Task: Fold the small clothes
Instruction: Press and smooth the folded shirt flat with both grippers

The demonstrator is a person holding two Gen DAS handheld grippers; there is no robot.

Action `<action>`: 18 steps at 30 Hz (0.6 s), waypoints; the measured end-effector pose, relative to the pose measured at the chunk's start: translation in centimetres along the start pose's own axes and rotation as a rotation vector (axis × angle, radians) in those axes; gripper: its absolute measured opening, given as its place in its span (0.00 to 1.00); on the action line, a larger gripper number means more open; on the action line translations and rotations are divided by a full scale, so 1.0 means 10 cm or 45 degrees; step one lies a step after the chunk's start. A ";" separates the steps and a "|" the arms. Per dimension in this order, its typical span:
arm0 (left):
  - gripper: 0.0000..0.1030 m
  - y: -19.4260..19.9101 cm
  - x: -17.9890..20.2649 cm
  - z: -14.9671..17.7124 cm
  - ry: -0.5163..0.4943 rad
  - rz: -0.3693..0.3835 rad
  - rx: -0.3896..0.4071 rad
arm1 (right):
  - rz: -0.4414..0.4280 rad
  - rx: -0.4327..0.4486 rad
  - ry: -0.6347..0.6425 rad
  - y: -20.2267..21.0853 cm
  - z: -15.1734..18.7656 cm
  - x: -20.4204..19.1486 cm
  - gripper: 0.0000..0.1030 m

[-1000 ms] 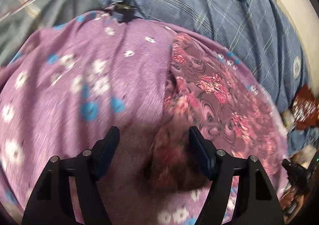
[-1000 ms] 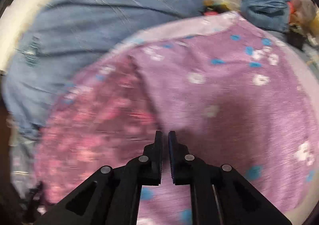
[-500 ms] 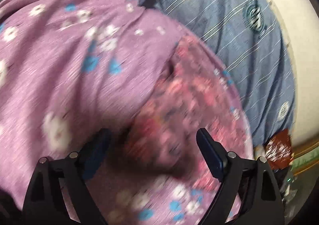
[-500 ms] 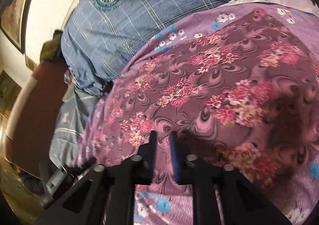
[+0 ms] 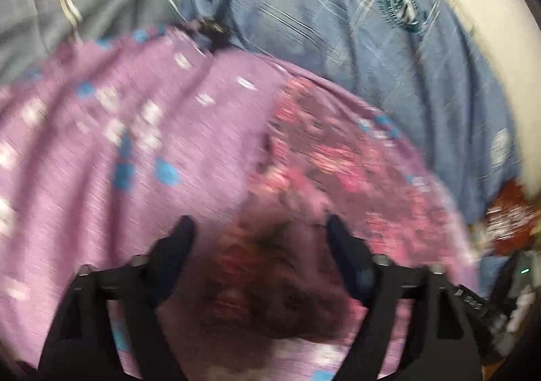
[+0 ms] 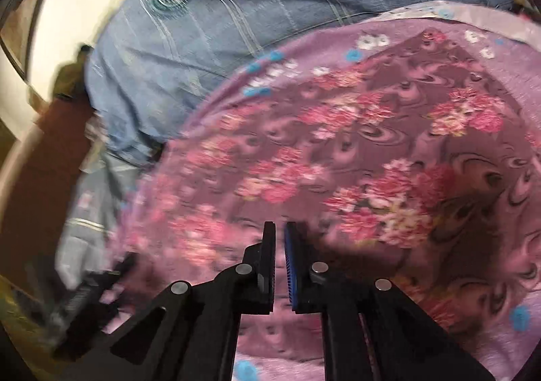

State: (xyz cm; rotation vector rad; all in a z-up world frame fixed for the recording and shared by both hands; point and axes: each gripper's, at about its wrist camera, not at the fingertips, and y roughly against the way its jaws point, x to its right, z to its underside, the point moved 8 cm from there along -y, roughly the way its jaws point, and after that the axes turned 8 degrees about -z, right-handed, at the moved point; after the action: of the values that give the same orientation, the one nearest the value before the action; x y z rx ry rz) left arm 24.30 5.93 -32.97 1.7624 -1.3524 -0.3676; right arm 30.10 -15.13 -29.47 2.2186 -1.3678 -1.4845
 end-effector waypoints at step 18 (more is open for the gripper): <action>0.82 -0.74 1.03 -0.38 -0.467 -0.206 -0.080 | 0.392 0.074 0.318 -0.34 -0.31 0.02 0.06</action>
State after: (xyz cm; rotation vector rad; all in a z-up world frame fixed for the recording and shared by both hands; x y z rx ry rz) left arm 35.45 -1.28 -33.78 1.8156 -1.4311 -0.8473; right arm 34.65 -14.37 -29.93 2.0253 -1.5941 -1.0404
